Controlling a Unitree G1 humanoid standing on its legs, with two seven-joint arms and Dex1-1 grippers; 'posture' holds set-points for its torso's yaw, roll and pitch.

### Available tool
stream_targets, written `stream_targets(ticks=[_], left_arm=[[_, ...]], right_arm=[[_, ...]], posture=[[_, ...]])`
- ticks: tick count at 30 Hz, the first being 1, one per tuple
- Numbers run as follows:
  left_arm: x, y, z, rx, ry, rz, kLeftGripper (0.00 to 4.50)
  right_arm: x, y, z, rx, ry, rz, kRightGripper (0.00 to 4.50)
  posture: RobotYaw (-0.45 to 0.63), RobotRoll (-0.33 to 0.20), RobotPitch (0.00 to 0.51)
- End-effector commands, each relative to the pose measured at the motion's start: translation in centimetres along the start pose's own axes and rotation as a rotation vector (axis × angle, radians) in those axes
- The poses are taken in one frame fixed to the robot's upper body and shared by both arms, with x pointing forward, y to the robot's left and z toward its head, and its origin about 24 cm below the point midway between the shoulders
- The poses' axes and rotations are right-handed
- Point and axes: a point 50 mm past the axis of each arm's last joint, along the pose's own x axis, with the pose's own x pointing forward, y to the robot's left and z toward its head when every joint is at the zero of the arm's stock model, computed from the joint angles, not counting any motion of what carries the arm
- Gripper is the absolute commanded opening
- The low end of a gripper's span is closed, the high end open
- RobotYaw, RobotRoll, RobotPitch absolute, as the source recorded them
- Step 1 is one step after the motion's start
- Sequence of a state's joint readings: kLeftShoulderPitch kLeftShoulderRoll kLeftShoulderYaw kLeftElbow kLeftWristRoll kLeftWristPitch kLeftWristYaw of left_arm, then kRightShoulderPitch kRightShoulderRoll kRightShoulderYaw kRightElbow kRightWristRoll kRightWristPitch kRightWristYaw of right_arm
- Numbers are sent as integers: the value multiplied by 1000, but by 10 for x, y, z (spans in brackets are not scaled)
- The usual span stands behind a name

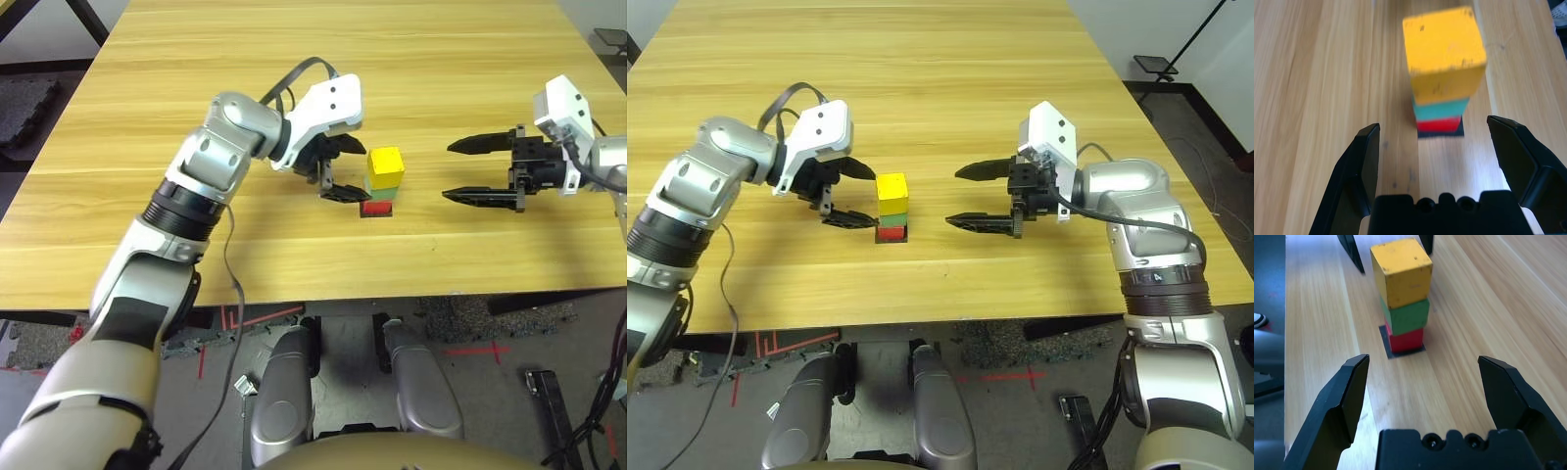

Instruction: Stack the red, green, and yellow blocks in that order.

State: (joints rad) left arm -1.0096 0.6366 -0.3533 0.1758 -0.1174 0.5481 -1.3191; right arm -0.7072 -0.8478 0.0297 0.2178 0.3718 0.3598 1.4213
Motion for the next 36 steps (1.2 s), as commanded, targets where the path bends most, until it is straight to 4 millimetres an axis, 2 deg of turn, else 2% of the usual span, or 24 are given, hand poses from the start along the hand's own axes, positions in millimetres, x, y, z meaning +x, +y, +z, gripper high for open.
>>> stream_targets(ticks=[1, 4, 7, 11, 14, 16, 19, 24, 29, 36], left_arm=[[-18, -1, -11, -34, 36, 16, 4475], [-44, 12, -31, -78, 111, 135, 4475], [-68, 33, -45, -137, 136, 342, 4475], [-99, 61, -56, -223, 29, 796, 4475], [-110, 65, -62, -267, -71, 1029, 4475], [-111, 62, -70, -302, -117, 1170, 4475], [-99, 45, -90, -333, -109, 1387, 4475], [-86, 22, -105, -326, -88, 1625, 4475], [-89, 6, -123, -380, -28, 1793, 4475], [-88, -7, -124, -387, -59, 1873, 4475]], right_arm=[[-16, -3, -3, 7, 53, -3, 4500], [-36, -19, -5, 16, 60, -136, 4500], [-49, -37, -2, -6, 30, -305, 4500], [-53, -63, 3, -47, -96, -648, 4500], [-51, -71, 0, -43, -165, -810, 4500], [-50, -73, -4, -27, -206, -899, 4500], [-50, -76, -11, 14, -278, -1075, 4500], [-56, -74, -23, 46, -332, -1278, 4500], [-65, -66, -40, 84, -335, -1408, 4500], [-72, -52, -67, 174, -351, -1506, 4500]], posture=[[275, 88, 224], [283, 89, 226], [290, 90, 229], [294, 93, 233], [288, 98, 239], [287, 97, 244], [284, 96, 246], [269, 92, 264], [260, 88, 274], [252, 95, 277]])
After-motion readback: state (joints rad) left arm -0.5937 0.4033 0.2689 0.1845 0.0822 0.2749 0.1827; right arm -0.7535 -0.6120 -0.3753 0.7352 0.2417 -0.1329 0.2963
